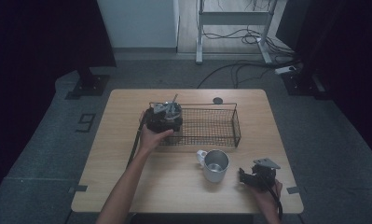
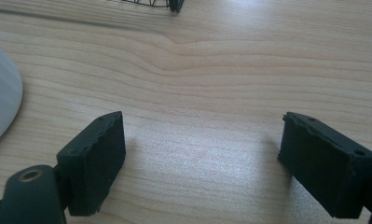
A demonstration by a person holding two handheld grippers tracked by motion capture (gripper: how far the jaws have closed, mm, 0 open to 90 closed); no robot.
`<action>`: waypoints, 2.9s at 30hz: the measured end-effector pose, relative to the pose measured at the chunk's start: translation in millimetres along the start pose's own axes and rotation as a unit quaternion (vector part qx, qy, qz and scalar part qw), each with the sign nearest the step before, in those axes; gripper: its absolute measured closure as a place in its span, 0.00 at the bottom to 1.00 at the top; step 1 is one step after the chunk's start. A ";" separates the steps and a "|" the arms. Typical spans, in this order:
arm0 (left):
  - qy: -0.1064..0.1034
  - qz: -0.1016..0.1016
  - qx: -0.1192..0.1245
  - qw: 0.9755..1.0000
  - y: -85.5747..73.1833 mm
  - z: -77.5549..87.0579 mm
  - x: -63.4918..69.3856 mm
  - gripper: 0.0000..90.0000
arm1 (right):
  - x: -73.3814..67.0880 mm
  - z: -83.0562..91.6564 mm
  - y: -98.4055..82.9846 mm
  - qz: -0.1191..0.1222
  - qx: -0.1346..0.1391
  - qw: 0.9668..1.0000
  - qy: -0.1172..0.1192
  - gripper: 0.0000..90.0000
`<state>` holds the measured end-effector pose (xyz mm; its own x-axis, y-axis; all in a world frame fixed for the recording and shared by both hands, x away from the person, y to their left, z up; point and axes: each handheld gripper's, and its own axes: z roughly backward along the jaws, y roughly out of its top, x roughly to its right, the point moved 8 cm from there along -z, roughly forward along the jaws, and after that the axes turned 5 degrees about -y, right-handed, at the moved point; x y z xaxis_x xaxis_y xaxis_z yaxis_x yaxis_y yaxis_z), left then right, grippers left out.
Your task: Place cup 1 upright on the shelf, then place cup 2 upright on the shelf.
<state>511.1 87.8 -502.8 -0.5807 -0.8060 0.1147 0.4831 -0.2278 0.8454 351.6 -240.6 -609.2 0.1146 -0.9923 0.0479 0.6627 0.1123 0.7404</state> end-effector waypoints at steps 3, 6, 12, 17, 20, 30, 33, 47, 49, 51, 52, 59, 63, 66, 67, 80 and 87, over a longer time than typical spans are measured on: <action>-0.001 0.000 0.003 1.000 -0.4 4.5 0.0 0.00 | 0.0 0.0 0.0 0.000 0.000 1.000 -0.001 0.16; -0.002 0.002 0.008 1.000 -1.0 10.1 -0.5 0.00 | 0.0 0.0 0.0 0.000 0.000 1.000 -0.001 0.16; -0.010 0.000 0.008 1.000 -7.1 18.3 5.1 0.00 | 0.0 0.2 -0.1 0.000 -0.001 1.000 -0.001 0.16; -0.013 -0.006 0.012 1.000 -14.1 27.3 11.2 0.00 | -0.1 0.1 0.0 -0.001 -0.001 1.000 -0.002 0.16; -0.012 -0.008 0.013 1.000 -19.6 33.3 12.7 0.00 | -0.1 0.1 0.0 -0.001 -0.001 1.000 -0.001 0.16; -0.034 -0.013 0.014 0.999 -41.2 57.9 25.4 0.00 | -0.2 0.1 0.1 -0.001 -0.001 1.000 -0.001 0.16; -0.042 -0.019 0.011 0.999 -47.2 70.2 32.1 0.01 | -0.2 0.1 0.1 -0.001 -0.001 1.000 -0.001 0.16; -0.054 -0.022 0.003 0.998 -79.2 93.7 48.0 0.01 | -0.2 0.1 0.1 -0.001 -0.001 1.000 -0.001 0.16; -0.051 -0.023 0.000 0.998 -85.7 94.5 48.8 0.02 | -0.2 0.1 0.1 -0.001 -0.001 1.000 -0.001 0.16; -0.047 -0.028 0.001 0.998 -92.2 95.8 51.0 0.02 | -0.2 0.1 0.1 -0.001 -0.001 1.000 -0.001 0.16; -0.048 -0.030 -0.001 0.998 -94.3 96.2 51.9 0.03 | -0.2 0.1 0.1 -0.001 -0.001 1.000 -0.001 0.16; -0.053 -0.030 -0.013 0.998 -116.6 98.6 58.1 0.03 | -0.2 0.1 0.1 -0.001 -0.001 1.000 -0.001 0.16; -0.048 -0.044 -0.023 0.998 -120.7 98.1 59.9 0.04 | -0.3 0.1 0.1 -0.001 -0.001 1.000 0.000 0.16; -0.052 -0.038 -0.018 0.998 -120.1 98.2 61.5 0.04 | -0.8 0.6 0.0 0.000 0.000 1.000 -0.002 0.15; -0.052 -0.039 -0.019 0.998 -120.6 98.1 61.9 0.04 | -1.4 1.7 0.3 0.005 0.005 1.000 -0.009 0.15; -0.053 -0.034 -0.027 0.998 -128.4 95.9 61.9 0.04 | -13.3 26.1 14.2 0.008 0.054 0.998 0.034 0.15; -0.057 -0.033 -0.026 0.997 -129.6 96.4 62.2 0.05 | -28.6 42.0 22.6 0.010 0.070 0.995 0.075 0.14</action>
<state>349.2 119.9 -555.0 -0.6818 -0.7216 0.1203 0.4722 -0.3085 0.8258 332.3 -211.8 -565.6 0.2425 -0.9697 -0.0298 0.5511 0.1124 0.8269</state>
